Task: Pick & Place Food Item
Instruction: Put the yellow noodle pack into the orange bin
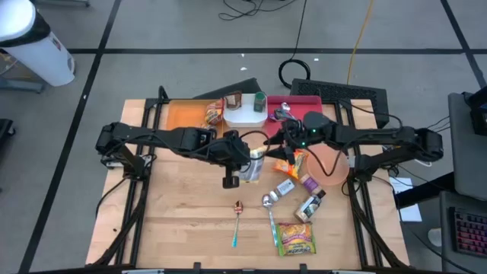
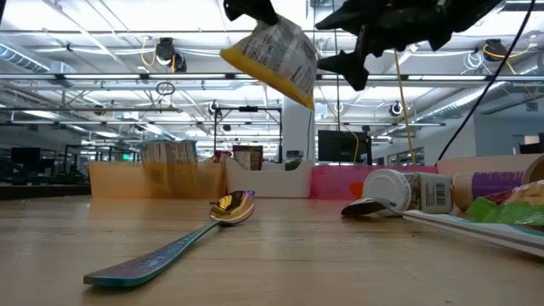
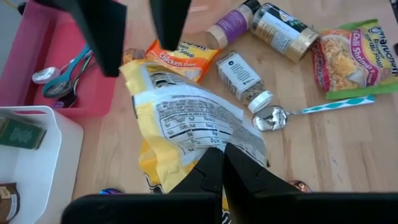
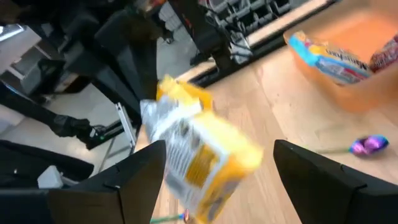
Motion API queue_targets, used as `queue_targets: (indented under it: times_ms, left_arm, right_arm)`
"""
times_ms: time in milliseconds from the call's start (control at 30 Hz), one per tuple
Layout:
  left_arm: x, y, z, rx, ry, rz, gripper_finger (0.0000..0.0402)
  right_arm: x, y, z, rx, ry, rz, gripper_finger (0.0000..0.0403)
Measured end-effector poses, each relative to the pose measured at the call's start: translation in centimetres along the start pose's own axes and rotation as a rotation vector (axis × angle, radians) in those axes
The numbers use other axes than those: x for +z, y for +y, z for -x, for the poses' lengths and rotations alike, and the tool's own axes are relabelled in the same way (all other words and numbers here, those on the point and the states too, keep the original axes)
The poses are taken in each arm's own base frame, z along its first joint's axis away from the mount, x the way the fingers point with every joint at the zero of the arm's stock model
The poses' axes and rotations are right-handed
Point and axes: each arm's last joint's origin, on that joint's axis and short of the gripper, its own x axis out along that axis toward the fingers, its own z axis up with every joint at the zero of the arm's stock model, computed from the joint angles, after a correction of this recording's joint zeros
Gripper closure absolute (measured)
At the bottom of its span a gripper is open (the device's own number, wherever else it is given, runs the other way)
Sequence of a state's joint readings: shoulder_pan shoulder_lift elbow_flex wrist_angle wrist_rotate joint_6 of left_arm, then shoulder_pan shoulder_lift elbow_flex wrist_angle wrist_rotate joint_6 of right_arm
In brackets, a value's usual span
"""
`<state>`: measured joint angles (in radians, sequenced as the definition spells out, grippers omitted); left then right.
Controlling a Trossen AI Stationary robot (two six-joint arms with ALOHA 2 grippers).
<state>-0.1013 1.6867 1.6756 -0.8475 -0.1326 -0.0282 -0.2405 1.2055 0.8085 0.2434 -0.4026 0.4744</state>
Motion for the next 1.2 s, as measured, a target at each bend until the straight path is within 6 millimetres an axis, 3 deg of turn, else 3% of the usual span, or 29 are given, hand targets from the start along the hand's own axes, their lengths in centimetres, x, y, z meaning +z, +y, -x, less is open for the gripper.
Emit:
queue_targets:
  times_ms: [633,1200]
  left_arm:
    - [0.3,0.1,0.0,0.051,-0.033,-0.043,0.0400]
    - [0.3,0.2,0.0,0.052,-0.032,-0.047,0.0397]
  right_arm:
    - [-0.4,-0.8,-1.4,0.024,0.001,0.002,0.0137]
    - [-0.4,-0.8,-1.4,0.024,0.001,0.020,0.0272]
